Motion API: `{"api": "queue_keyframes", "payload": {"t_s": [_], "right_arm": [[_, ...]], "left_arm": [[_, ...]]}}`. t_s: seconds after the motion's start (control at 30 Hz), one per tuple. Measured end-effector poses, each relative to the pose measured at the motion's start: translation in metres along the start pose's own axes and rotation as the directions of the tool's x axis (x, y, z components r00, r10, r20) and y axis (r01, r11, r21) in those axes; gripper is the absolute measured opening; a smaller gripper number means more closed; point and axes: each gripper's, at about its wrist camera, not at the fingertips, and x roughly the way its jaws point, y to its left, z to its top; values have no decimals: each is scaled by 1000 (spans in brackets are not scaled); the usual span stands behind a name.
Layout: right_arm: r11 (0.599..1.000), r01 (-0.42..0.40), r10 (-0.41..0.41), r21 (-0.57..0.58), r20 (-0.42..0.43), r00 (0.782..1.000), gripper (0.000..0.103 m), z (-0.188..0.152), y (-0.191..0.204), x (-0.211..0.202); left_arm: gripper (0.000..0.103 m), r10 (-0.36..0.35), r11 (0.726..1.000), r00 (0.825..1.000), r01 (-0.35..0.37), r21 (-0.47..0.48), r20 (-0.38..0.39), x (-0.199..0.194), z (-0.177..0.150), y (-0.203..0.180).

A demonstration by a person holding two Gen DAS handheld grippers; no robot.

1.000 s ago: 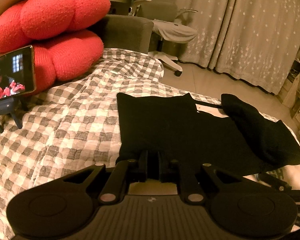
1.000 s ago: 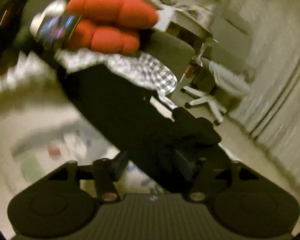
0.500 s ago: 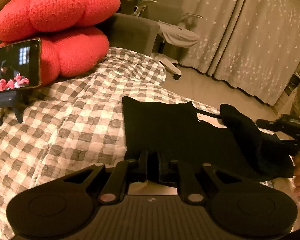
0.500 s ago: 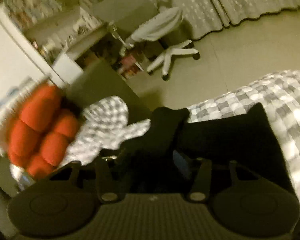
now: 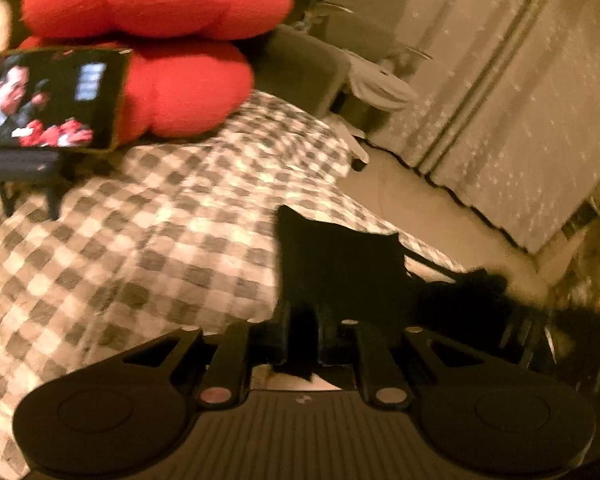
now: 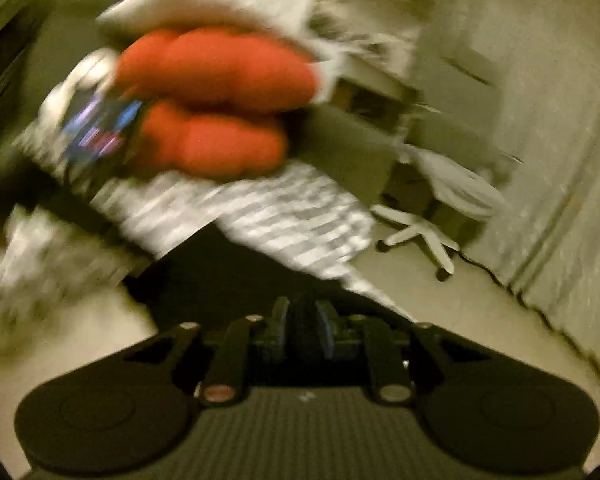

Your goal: Fold clothes

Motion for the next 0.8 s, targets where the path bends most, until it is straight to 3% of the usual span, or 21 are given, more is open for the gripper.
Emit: {"api": "queue_keyframes", "payload": {"t_s": [0.1, 0.2, 0.33, 0.43, 0.5, 0.63, 0.67, 0.8], "right_arm": [[993, -107, 106, -44, -27, 994, 39, -12, 23, -9], [979, -203, 203, 37, -19, 979, 44, -20, 16, -27], [956, -199, 200, 216, 17, 980, 58, -27, -28, -39], [844, -166, 196, 510, -5, 981, 59, -36, -82, -22], [719, -167, 234, 675, -9, 972, 59, -48, -106, -3], [470, -177, 291, 865, 37, 956, 59, -70, -134, 29], [451, -179, 299, 874, 41, 953, 59, -69, -133, 34], [483, -216, 321, 849, 57, 945, 57, -50, -115, 44]], "left_arm": [[12, 7, 998, 1000, -8, -64, -8, -3, 5, 13], [12, 4, 998, 1000, -5, -68, -7, -5, 5, 16], [12, -10, 999, 1000, 10, -42, -8, -4, 3, 8], [12, -16, 1000, 1000, 16, -12, -20, 0, -2, -4], [12, -27, 1000, 999, 27, 14, -28, 1, -6, -12], [13, -31, 998, 999, 33, 44, -34, 2, -10, -19], [13, -29, 999, 999, 30, 40, -34, 3, -9, -18], [13, -25, 1000, 999, 26, 11, -37, 4, -7, -10]]}}
